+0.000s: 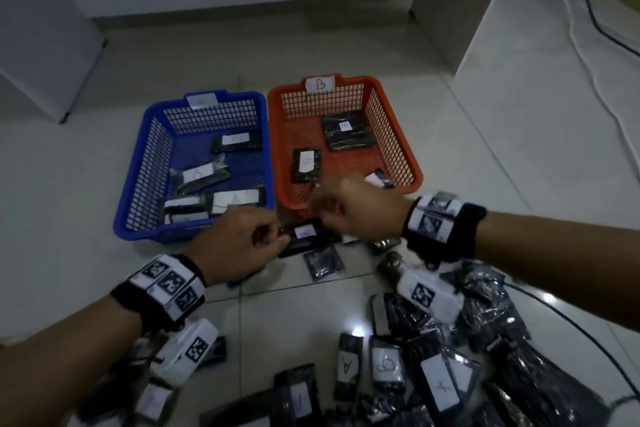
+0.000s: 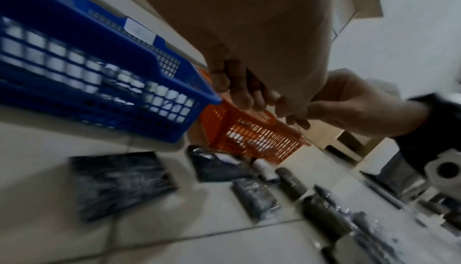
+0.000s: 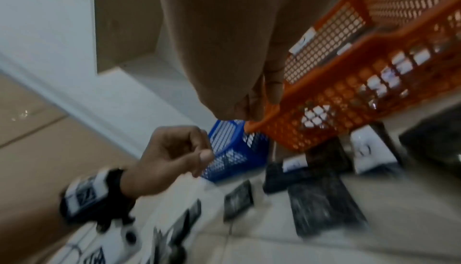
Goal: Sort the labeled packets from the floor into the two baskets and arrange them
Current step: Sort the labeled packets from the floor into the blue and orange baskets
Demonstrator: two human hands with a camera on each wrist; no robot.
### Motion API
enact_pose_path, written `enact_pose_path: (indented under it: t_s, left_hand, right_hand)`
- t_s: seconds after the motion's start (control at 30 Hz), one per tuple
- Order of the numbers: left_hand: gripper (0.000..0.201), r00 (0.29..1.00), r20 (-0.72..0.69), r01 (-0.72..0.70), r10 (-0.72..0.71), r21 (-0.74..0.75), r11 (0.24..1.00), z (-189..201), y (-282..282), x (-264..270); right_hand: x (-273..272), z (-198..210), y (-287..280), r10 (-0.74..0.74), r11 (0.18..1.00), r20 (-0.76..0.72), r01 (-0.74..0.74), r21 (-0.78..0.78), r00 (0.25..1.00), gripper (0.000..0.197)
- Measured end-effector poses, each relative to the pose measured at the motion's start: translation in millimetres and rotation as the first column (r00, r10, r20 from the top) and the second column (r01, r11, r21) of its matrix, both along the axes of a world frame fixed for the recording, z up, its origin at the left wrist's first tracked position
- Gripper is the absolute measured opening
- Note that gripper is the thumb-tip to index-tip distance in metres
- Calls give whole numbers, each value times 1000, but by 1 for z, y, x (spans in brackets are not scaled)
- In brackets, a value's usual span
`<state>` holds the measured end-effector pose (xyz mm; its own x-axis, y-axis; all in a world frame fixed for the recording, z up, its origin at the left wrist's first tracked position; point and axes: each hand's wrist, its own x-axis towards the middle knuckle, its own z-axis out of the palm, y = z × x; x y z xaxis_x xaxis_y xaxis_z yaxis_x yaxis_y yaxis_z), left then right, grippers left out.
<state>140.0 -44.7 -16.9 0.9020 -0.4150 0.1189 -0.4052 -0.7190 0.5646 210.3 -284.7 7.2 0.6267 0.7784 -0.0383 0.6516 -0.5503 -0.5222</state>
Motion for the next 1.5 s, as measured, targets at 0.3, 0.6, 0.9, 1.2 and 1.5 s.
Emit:
enact_pose_path:
  t_s: [0.3,0.6,0.9,1.2,1.5]
  left_hand:
    - [46,953,-235,-81,191,410,909,-63,58,-34]
    - [25,892,-369,-189,262,223,956,-48,58,-40]
    - [31,683,-684,-461,255,-133,878,-23,68,-55]
    - [35,755,-607,-470,248,-237,850,4,74,-63]
    - [37,824,-494,-485,279,-359,797,21,51,-46]
  right_hand:
    - [-52,-80,18,149,926,166,-78,-370,975,42]
    - [-60,-96,36,-105,897,144,156,-415,984,47]
    - [-55,-71,35,-222,922,-110,172,-348,969,61]
    - [-54,-42,35,-218,975,-377,185,-123,900,32]
    - [-46,-11,30,-196,932,-641,345,115,742,38]
